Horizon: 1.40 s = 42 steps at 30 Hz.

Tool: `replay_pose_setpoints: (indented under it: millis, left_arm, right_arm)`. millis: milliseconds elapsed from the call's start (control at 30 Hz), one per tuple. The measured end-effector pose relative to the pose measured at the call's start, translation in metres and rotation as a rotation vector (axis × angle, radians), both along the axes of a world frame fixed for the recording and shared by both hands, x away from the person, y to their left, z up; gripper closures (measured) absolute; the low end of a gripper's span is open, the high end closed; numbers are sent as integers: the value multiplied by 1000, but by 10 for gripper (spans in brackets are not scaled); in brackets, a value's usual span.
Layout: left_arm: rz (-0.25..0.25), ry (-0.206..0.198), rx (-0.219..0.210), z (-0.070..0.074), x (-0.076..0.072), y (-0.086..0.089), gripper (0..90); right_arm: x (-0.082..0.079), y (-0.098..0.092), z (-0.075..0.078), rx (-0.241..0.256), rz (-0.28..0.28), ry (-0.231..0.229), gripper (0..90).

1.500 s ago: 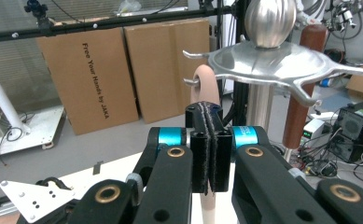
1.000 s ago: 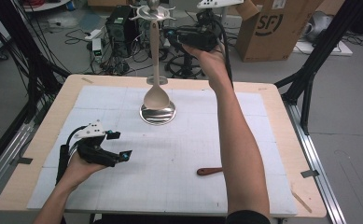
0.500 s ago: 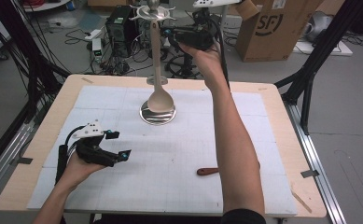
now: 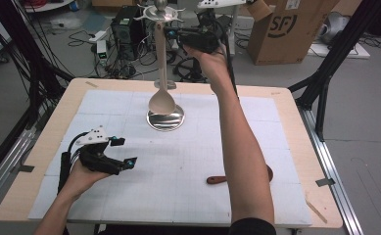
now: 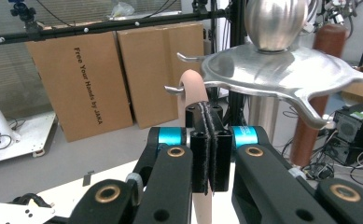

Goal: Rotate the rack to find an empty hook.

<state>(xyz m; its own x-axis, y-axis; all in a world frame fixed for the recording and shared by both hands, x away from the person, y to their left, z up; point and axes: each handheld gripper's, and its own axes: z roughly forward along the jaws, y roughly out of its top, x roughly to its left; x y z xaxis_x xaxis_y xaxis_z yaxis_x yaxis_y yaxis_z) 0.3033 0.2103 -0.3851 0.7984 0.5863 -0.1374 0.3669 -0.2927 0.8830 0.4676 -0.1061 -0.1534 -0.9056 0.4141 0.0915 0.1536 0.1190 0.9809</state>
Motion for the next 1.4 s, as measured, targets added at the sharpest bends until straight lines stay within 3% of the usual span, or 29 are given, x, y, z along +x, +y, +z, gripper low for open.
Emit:
replay_pose_setpoints:
  millis: [733,1033,1400]
  left_arm:
    - [-4,-3,0,0,0,0,119]
    - [-2,-7,-3,0,0,0,119]
    - [-3,-6,-1,0,0,-1,119]
  right_arm:
    - [1,17,-1,1,21,-5,892]
    - [-4,0,1,-7,40,-4,892]
    - [-3,-29,-3,7,2,4,892]
